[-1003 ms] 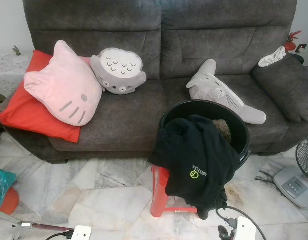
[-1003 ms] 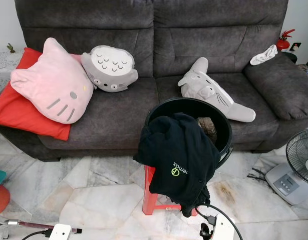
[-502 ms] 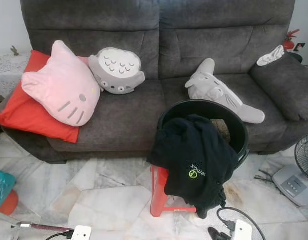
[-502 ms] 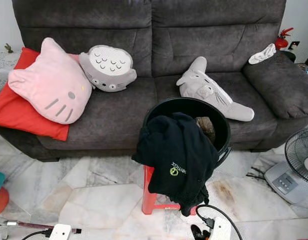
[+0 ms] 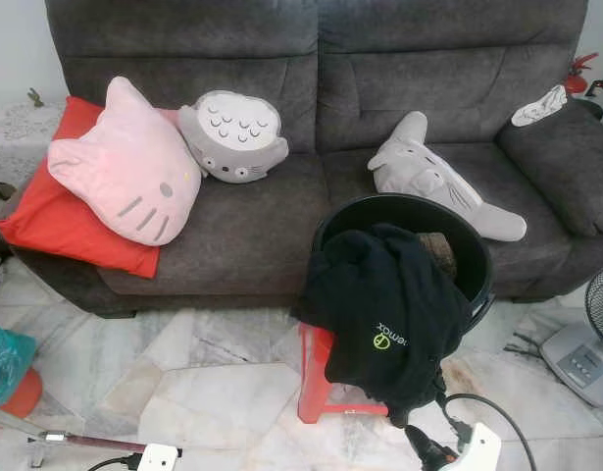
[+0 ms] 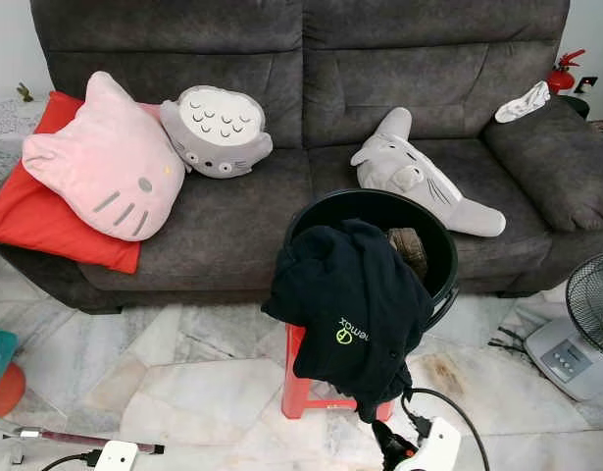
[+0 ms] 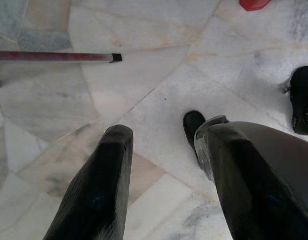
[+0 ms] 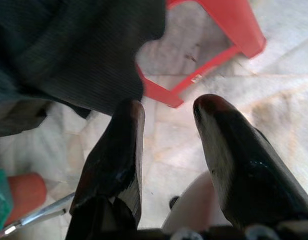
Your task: Hang hanger
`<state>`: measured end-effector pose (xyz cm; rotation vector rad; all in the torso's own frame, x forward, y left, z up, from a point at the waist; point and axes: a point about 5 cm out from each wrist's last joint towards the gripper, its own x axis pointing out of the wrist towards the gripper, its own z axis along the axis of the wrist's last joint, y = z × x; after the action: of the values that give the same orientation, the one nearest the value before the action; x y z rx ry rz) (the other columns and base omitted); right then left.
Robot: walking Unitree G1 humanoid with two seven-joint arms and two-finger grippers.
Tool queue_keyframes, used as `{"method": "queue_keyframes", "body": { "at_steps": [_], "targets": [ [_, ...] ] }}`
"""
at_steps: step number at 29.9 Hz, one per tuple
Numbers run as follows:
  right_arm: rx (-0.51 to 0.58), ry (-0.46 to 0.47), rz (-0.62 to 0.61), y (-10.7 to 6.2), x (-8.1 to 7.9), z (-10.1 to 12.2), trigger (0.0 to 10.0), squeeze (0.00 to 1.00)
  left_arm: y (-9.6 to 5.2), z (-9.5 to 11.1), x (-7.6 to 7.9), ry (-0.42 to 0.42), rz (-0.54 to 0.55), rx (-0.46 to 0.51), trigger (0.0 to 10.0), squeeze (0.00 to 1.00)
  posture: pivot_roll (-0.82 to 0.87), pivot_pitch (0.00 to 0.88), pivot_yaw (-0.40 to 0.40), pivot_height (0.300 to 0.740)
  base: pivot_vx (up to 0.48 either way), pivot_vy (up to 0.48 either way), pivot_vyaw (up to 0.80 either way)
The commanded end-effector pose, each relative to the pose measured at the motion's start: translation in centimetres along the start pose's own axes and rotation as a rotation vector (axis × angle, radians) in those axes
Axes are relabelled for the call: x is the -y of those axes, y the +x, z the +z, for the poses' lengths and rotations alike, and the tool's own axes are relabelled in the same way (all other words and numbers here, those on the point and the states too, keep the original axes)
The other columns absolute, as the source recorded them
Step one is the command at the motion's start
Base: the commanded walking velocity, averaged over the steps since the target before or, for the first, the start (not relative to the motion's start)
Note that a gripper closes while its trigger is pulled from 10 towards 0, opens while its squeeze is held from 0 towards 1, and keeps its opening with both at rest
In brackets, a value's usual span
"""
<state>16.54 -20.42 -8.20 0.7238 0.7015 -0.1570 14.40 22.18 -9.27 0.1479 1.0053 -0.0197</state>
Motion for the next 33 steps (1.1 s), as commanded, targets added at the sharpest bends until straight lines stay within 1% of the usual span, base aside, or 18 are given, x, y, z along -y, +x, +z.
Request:
{"method": "queue_keyframes", "body": {
  "at_steps": [1, 3, 4, 5, 8, 12, 15, 18, 20, 21, 22, 23, 25, 26, 28, 30, 31, 33],
  "targets": [
    [0.017, 0.001, 0.045, 0.2, -0.5, 0.3, 10.0, 0.0, -0.1, -0.5, -0.3, 0.026, 0.002, -0.022, 10.0, 0.0, -0.07, 0.052, 0.041, 0.74, 0.0, 0.0, 0.0],
    [-0.001, -0.075, 0.139, 0.5, -1.6, 0.4, 10.0, 0.0, -0.1, -0.5, -0.2, 0.026, 0.0, -0.023, 10.0, 0.0, -0.07, 0.051, 0.039, 0.74, 0.0, 0.0, 0.0],
    [-0.001, -0.075, 0.139, 0.5, -1.6, 0.4, 10.0, 0.0, -0.1, -0.5, -0.2, 0.026, 0.0, -0.023, 10.0, 0.0, -0.07, 0.051, 0.039, 0.74, 0.0, 0.0, 0.0],
    [-0.013, -0.157, 0.148, 0.6, -1.9, 0.3, 10.0, 0.0, -0.1, -0.5, -0.2, 0.024, -0.002, -0.024, 10.0, 0.0, -0.07, 0.05, 0.037, 0.74, 0.0, 0.0, 0.0],
    [-0.008, -0.197, 0.15, 0.6, -2.0, 0.1, 10.0, 0.0, -0.1, -0.5, -0.1, 0.021, -0.003, -0.025, 10.0, 0.0, -0.07, 0.049, 0.032, 0.74, 0.0, 0.0, 0.0],
    [0.009, -0.277, 0.223, 0.0, -2.3, -0.9, 10.0, 0.0, -0.1, -0.5, -0.1, 0.02, -0.005, -0.025, 10.0, 0.0, -0.08, 0.049, 0.032, 0.74, 0.0, 0.0, 0.0],
    [0.006, -0.296, 0.215, -0.5, -1.9, -1.4, 10.0, 0.0, -0.1, -0.5, 0.0, 0.021, -0.007, -0.026, 10.0, 0.0, -0.09, 0.049, 0.032, 0.74, 0.0, 0.0, 0.0],
    [0.017, -0.379, 0.108, -1.3, -0.5, -1.7, 10.0, 0.0, -0.1, -0.5, 0.0, 0.022, -0.01, -0.026, 10.0, 0.0, -0.09, 0.048, 0.029, 0.74, 0.0, 0.0, 0.0],
    [0.063, -0.485, -0.106, -2.4, 1.8, -1.2, 10.0, 0.0, -0.1, -0.5, 0.0, 0.021, -0.01, -0.026, 10.0, 0.0, -0.09, 0.048, 0.027, 0.74, 0.0, 0.0, 0.0],
    [0.077, -0.518, -0.148, -2.7, 2.2, -1.0, 10.0, 0.0, -0.1, -0.5, 0.0, 0.021, -0.01, -0.026, 10.0, 0.0, -0.1, 0.049, 0.026, 0.74, 0.0, 0.0, 0.0],
    [0.077, -0.518, -0.148, -2.7, 2.2, -1.0, 10.0, 0.0, -0.1, -0.5, 0.0, 0.021, -0.01, -0.026, 10.0, 0.0, -0.1, 0.049, 0.026, 0.74, 0.0, 0.0, 0.0],
    [0.121, -0.596, -0.173, -3.1, 2.6, -0.5, 10.0, 0.0, -0.1, -0.5, 0.0, 0.022, -0.01, -0.025, 10.0, 0.0, -0.1, 0.05, 0.025, 0.74, 0.0, 0.0, 0.0],
    [0.137, -0.628, -0.17, -3.2, 2.6, -0.3, 10.0, 0.0, -0.1, -0.5, 0.0, 0.023, -0.01, -0.025, 10.0, 0.0, -0.1, 0.05, 0.025, 0.74, 0.0, 0.0, 0.0],
    [0.179, -0.66, -0.164, -3.4, 2.5, 0.3, 10.0, 0.0, -0.1, -0.5, 0.1, 0.025, -0.01, -0.025, 10.0, 0.0, -0.1, 0.047, 0.023, 0.74, 0.0, 0.0, 0.0],
    [0.252, -0.652, -0.16, -3.7, 2.4, 1.1, 10.0, 0.0, -0.1, -0.4, 0.1, 0.035, -0.01, -0.023, 10.0, 0.0, -0.1, 0.043, 0.018, 0.74, 0.0, 0.0, 0.0],
    [0.343, -0.698, -0.129, -4.2, 1.9, 2.0, 10.0, 0.0, -0.1, -0.4, 0.0, 0.036, -0.009, -0.023, 10.0, 0.0, -0.1, 0.042, 0.017, 0.74, 0.0, 0.0, 0.0],
    [0.412, -0.759, -0.107, -4.6, 1.2, 2.4, 10.0, 0.0, -0.1, -0.4, 0.0, 0.034, -0.007, -0.023, 10.0, 0.0, -0.1, 0.04, 0.013, 0.74, 0.0, 0.0, 0.0],
    [0.467, -0.794, -0.092, -5.1, 0.8, 2.6, 10.0, 0.0, -0.1, -0.4, 0.0, 0.034, -0.005, -0.023, 10.0, 0.0, -0.1, 0.04, 0.013, 0.74, 0.0, 0.0, 0.0]
  ]
}}
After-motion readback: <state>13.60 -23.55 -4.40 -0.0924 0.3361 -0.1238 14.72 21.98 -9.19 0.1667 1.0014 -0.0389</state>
